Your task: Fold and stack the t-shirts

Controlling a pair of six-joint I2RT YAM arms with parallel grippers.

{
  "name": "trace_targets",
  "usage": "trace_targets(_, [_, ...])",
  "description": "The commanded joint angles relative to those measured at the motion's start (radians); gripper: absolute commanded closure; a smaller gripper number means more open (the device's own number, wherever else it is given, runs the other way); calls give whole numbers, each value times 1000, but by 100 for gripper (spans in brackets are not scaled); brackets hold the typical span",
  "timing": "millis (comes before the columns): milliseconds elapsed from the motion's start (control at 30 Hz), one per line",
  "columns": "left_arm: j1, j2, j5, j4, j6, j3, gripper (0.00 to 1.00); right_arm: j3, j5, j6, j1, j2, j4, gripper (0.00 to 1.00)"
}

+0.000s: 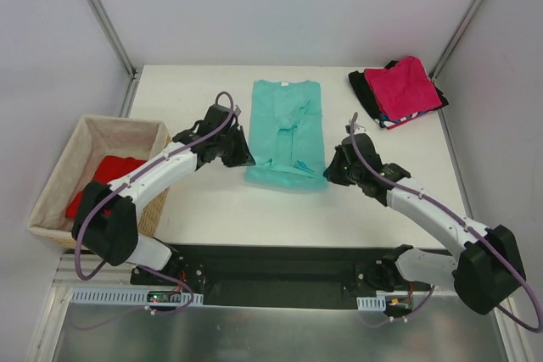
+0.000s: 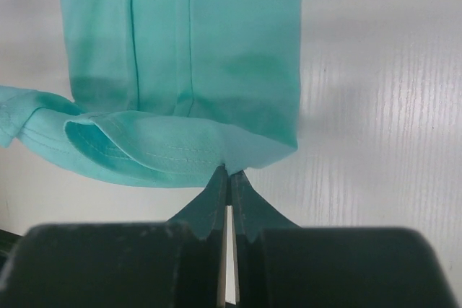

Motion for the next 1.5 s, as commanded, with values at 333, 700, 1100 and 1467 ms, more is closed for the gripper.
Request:
trace_targets(333, [37, 110, 1, -3, 32, 136, 100, 170, -77, -43, -78, 155, 63, 99])
trace_targets(700, [72, 204, 7, -3, 37, 217, 100, 244, -141, -59, -139, 253, 69, 99])
trace_targets(1100, [123, 328, 55, -5, 58, 359, 100, 329, -190, -72, -193, 373, 88, 99])
trace_targets(1467, [126, 484, 96, -9, 72, 471, 100, 442, -227, -79, -232, 497, 80, 99])
